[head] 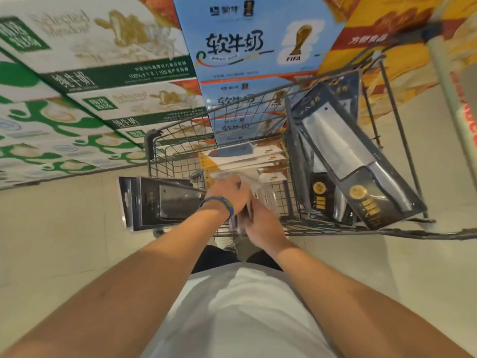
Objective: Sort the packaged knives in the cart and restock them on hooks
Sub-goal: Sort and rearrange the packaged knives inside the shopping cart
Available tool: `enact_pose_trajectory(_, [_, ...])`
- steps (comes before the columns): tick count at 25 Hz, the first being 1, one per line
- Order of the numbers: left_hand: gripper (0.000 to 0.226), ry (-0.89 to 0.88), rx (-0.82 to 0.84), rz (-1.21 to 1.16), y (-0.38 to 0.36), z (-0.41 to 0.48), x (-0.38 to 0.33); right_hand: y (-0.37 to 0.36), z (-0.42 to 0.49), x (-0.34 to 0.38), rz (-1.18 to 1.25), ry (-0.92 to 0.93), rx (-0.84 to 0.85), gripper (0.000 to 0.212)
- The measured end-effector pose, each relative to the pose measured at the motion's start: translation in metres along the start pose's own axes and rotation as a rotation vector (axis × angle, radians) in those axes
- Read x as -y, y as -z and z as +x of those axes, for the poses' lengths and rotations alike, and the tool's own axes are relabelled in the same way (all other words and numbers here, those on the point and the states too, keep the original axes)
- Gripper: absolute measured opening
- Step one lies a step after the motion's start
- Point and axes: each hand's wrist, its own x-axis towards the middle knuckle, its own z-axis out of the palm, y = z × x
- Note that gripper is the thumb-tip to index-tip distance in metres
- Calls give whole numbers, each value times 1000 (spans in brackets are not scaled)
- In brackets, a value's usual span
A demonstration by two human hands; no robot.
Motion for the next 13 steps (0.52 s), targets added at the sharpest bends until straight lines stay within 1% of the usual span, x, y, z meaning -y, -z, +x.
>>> enact_pose_trajectory(1, [49, 5, -5, 7, -3, -1, -5, -1, 2, 2, 42, -51, 68, 30])
enact_pose_trajectory(2, [49, 13, -28, 48, -5, -1, -8, 2, 2, 2, 44, -86, 122, 36])
enact_pose_trajectory(4, [34, 36, -93, 153, -10, -2, -10, 18, -3, 4, -35, -73, 213, 50])
enact_pose_trajectory(5, [27, 47, -125, 180, -11, -2, -7, 26, -9, 7, -72, -44, 269, 53])
enact_pose_trajectory(6, [25, 52, -150, 194, -12, -1, -5, 34, -16, 12, -97, -16, 333, 51])
enact_pose_trajectory(7, [24, 46, -160, 204, -12, 0, -2, 40, -22, 20, -129, 9, 381, 42])
enact_pose_trajectory(8, [24, 35, -164, 209, -12, 1, -1, 48, -28, 32, -203, 47, 370, 29])
enact_pose_trajectory(9, [25, 26, -166, 213, -11, 3, 0, 58, -31, 47, -275, 104, 287, 19])
enact_pose_trajectory(10, [26, 25, -164, 223, -11, 5, 1, 72, -32, 60, -298, 179, 131, 18])
enact_pose_trajectory(12, [30, 35, -171, 231, -11, 5, 0, 117, -23, 82, -163, 301, -281, 18])
enact_pose_trajectory(13, [31, 39, -172, 223, -10, 4, 0, 145, -11, 84, -99, 311, -445, 16])
